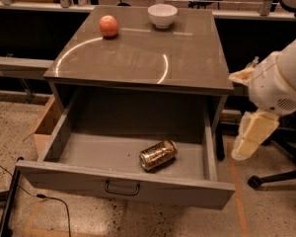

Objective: Pick orange can from top drawer and place on counter

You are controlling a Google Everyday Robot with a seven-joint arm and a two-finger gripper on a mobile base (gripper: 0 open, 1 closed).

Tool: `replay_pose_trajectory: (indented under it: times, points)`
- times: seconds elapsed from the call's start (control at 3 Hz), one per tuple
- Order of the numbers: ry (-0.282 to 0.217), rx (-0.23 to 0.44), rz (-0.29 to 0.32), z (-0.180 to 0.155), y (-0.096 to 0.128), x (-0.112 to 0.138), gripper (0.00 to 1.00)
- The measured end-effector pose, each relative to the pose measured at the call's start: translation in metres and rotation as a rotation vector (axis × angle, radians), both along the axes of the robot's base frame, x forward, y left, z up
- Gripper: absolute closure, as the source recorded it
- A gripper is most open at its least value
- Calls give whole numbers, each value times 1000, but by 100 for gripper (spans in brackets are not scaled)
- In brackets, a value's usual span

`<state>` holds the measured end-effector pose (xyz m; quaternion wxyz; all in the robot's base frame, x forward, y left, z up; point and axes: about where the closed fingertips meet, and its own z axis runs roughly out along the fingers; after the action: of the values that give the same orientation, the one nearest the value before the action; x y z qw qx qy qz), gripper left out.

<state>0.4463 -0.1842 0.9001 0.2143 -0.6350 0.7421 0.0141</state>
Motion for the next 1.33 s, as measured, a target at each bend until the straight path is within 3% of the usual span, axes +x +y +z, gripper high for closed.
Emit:
replay_pose_trajectory:
  times: [0.33,0.67,1.0,1.33]
  points:
    - [-90,-8,135,-36,27,17,0]
    - [-189,-70,267,-60,52,32,0]
    - [-219,-81,280,-59,54,37,0]
    - [-219,-81,280,-59,54,37,0]
